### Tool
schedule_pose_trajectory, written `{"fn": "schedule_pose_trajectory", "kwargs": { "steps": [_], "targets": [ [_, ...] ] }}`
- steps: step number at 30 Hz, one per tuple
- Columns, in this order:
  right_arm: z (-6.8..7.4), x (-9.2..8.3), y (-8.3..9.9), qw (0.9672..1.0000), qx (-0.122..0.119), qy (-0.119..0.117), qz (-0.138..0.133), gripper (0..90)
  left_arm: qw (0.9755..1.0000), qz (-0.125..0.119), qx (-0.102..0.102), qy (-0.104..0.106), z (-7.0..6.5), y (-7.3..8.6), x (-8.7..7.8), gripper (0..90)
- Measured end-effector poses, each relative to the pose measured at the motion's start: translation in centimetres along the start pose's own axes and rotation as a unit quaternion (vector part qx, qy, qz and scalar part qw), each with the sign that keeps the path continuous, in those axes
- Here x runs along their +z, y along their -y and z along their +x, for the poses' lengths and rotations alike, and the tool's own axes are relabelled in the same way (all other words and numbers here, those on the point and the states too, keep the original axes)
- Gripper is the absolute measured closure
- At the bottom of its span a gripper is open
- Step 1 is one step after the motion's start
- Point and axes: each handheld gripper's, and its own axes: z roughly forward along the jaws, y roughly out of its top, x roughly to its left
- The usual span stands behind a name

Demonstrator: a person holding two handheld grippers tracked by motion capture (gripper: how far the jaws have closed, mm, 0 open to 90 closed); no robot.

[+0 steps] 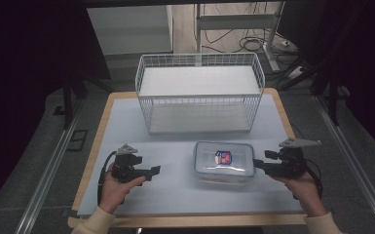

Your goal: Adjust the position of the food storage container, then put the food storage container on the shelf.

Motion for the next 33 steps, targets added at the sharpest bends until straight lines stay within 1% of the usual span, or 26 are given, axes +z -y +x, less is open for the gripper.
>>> {"fn": "schedule_pose_trajectory", "kwargs": {
  "steps": [1,3,4,7,9,10,15,18,19,20,21,24,25,26,27,28,29,30,31,32,33],
  "targets": [
    [-0.2,-0.1,0.1,1.0000,0.004,0.001,-0.004,31.0,1.0000,0.000,0.002,0.000,-0.1,0.0,0.0,13.5],
    [-0.6,-0.3,0.3,0.9999,0.013,-0.008,-0.007,28.1,1.0000,0.000,0.002,0.000,-0.2,0.0,0.0,13.5],
    [-0.6,-0.3,0.3,0.9999,0.013,-0.008,-0.007,28.1,1.0000,-0.001,0.001,0.001,-0.3,-0.1,0.1,13.5],
    [-1.3,-0.4,0.5,0.9990,0.028,-0.031,-0.016,25.1,1.0000,-0.002,0.004,0.004,-0.7,-0.2,0.3,13.5],
    [-1.4,-0.3,0.5,0.9989,0.029,-0.033,-0.017,23.7,1.0000,-0.003,0.004,0.006,-1.1,-0.5,0.5,13.5],
    [-1.5,-0.3,0.5,0.9988,0.030,-0.036,-0.017,23.2,1.0000,-0.003,0.004,0.006,-1.1,-0.5,0.5,13.4],
    [-1.8,-0.3,0.4,0.9979,0.041,-0.047,-0.021,20.4,0.9999,-0.009,0.002,0.013,-2.2,-1.7,1.3,13.3],
    [-1.9,-0.2,0.4,0.9978,0.039,-0.049,-0.020,19.9,0.9998,-0.009,0.004,0.018,-2.5,-2.1,1.7,13.4],
    [-1.9,-0.1,0.4,0.9976,0.040,-0.053,-0.018,19.1,0.9996,-0.007,0.001,0.027,-2.9,-2.5,2.2,13.4],
    [-1.9,-0.1,0.4,0.9976,0.040,-0.053,-0.018,19.1,0.9996,-0.007,0.001,0.027,-2.9,-2.5,2.2,13.4],
    [-2.0,0.1,0.4,0.9975,0.042,-0.055,-0.014,18.8,0.9994,-0.005,-0.001,0.034,-3.2,-3.0,2.7,13.5],
    [-2.0,0.1,0.4,0.9972,0.045,-0.059,-0.013,18.8,0.9987,-0.001,-0.003,0.051,-3.7,-3.7,3.7,13.7],
    [-2.0,0.1,0.4,0.9971,0.046,-0.060,-0.013,18.8,0.9987,-0.001,-0.003,0.051,-3.7,-3.7,3.7,13.8],
    [-2.0,0.1,0.4,0.9970,0.046,-0.060,-0.013,18.8,0.9984,0.002,-0.003,0.057,-4.0,-4.1,4.4,14.0],
    [-2.0,0.2,0.4,0.9970,0.047,-0.061,-0.014,18.8,0.9985,0.003,0.001,0.055,-4.1,-4.3,4.7,14.3],
    [-2.0,0.2,0.4,0.9970,0.047,-0.061,-0.014,18.8,0.9985,0.003,0.001,0.055,-4.1,-4.3,4.7,14.4],
    [-2.0,0.3,0.4,0.9968,0.047,-0.062,-0.015,18.9,0.9979,0.007,0.001,0.064,-4.3,-4.7,5.4,14.6],
    [-2.0,0.3,0.4,0.9968,0.047,-0.062,-0.015,18.9,0.9979,0.007,0.001,0.064,-4.3,-4.7,5.4,14.9],
    [-2.0,0.5,0.4,0.9968,0.046,-0.065,-0.014,18.8,0.9969,0.011,-0.007,0.078,-4.3,-5.0,6.2,15.1],
    [-2.0,0.7,0.4,0.9966,0.046,-0.067,-0.013,18.9,0.9969,0.011,-0.007,0.078,-4.3,-5.0,6.2,15.2],
    [-2.0,0.8,0.4,0.9965,0.047,-0.068,-0.013,18.9,0.9959,0.019,-0.014,0.087,-4.3,-5.2,7.0,15.2]
  ]
}}
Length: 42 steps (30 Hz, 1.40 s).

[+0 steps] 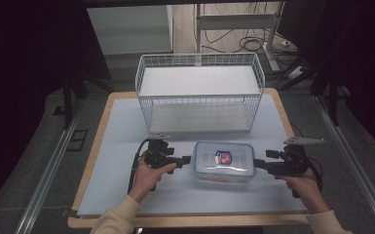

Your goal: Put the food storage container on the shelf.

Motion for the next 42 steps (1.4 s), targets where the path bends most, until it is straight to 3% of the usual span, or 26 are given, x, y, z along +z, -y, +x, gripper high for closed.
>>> {"fn": "schedule_pose_trajectory", "kwargs": {
  "steps": [3,7,10,13,16,23,27,30,37,39,42],
  "targets": [
    [-0.1,0.4,0.1,1.0000,0.002,-0.003,0.005,18.9,0.9997,0.010,-0.013,0.018,0.1,-0.3,1.1,15.3],
    [-0.1,0.7,0.1,0.9999,0.002,-0.006,0.010,18.9,0.9994,0.021,-0.010,0.025,0.0,-0.5,2.0,14.7],
    [-0.1,0.9,0.1,0.9999,0.005,-0.009,0.011,19.2,0.9979,0.029,-0.026,0.052,0.1,-0.7,3.0,14.5],
    [-0.1,1.3,0.1,0.9998,0.006,-0.013,0.016,19.3,0.9976,0.039,-0.023,0.052,-0.1,-0.8,3.8,14.5],
    [-0.3,1.6,0.0,0.9996,0.011,-0.021,0.017,19.3,0.9967,0.041,-0.027,0.065,-0.1,-1.1,4.3,14.5],
    [-1.2,3.1,-0.4,0.9970,0.053,-0.051,0.023,18.4,0.9922,0.048,-0.044,0.106,0.4,-1.1,5.1,18.4],
    [-1.5,3.9,-0.2,0.9955,0.068,-0.051,0.042,15.9,0.9899,0.047,-0.054,0.123,0.7,-1.0,5.1,21.9],
    [-1.8,4.2,0.1,0.9929,0.088,-0.063,0.049,14.6,0.9880,0.049,-0.059,0.134,0.6,-0.9,5.2,23.9],
    [-2.2,5.3,0.7,0.9855,0.123,-0.087,0.078,16.6,0.9872,0.052,-0.061,0.138,0.8,-0.8,5.1,26.0],
    [-2.6,5.2,0.8,0.9810,0.149,-0.094,0.082,21.4,0.9868,0.049,-0.066,0.139,0.8,-0.8,5.1,27.3],
    [-2.9,4.8,0.9,0.9791,0.160,-0.100,0.076,28.0,0.9870,0.050,-0.068,0.137,0.7,-0.7,5.0,27.8]
  ]
}}
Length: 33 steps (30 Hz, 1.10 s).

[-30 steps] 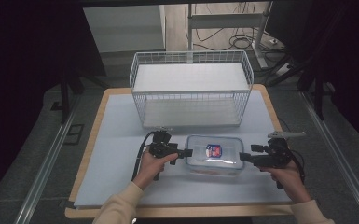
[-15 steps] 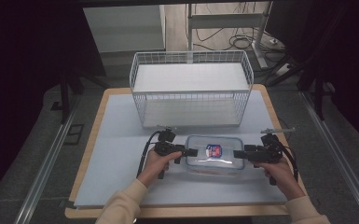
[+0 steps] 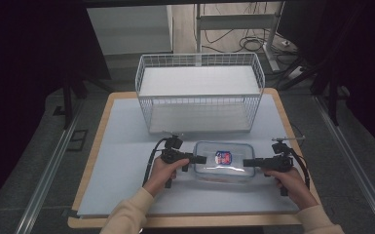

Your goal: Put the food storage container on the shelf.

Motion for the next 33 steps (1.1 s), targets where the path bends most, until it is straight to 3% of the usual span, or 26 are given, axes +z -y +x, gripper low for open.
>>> {"fn": "schedule_pose_trajectory", "kwargs": {
  "steps": [6,14,23,33],
  "targets": [
    [0.0,-0.9,0.5,0.9998,0.007,-0.011,-0.018,41.0,0.9999,-0.009,0.006,0.000,-0.4,0.5,-0.7,32.5],
    [0.7,-1.6,1.2,0.9991,-0.019,-0.014,-0.033,47.3,0.9993,-0.025,0.026,0.005,-1.0,1.3,-1.6,41.4],
    [1.0,-1.9,1.6,0.9986,-0.031,-0.016,-0.039,48.7,0.9988,-0.031,0.036,0.013,-1.0,2.1,-2.2,46.3],
    [1.4,-2.0,1.8,0.9985,-0.022,-0.012,-0.049,50.9,0.9984,-0.047,0.032,-0.005,-1.9,2.6,-2.3,46.9]
  ]
}}
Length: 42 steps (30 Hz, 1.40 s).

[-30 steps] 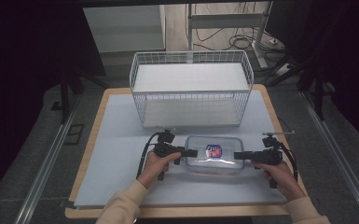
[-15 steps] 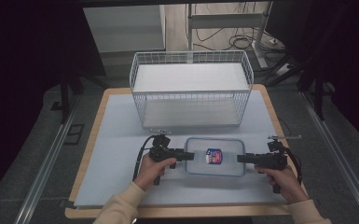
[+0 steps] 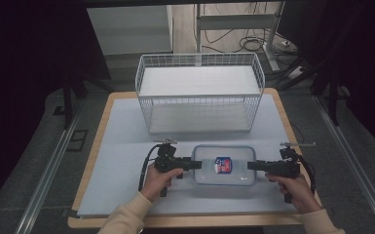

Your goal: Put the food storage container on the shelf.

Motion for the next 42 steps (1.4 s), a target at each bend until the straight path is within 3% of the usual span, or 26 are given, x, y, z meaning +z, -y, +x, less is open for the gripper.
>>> {"fn": "schedule_pose_trajectory", "kwargs": {
  "steps": [9,42],
  "targets": [
    [0.8,-0.1,-0.1,0.9999,-0.012,0.006,-0.009,52.4,0.9997,-0.011,0.003,-0.019,-0.8,0.1,-0.6,48.7],
    [2.3,-0.4,-1.0,0.9987,-0.041,-0.002,-0.030,52.6,0.9989,-0.025,0.028,-0.027,-2.0,-1.3,-2.5,49.8]
  ]
}}
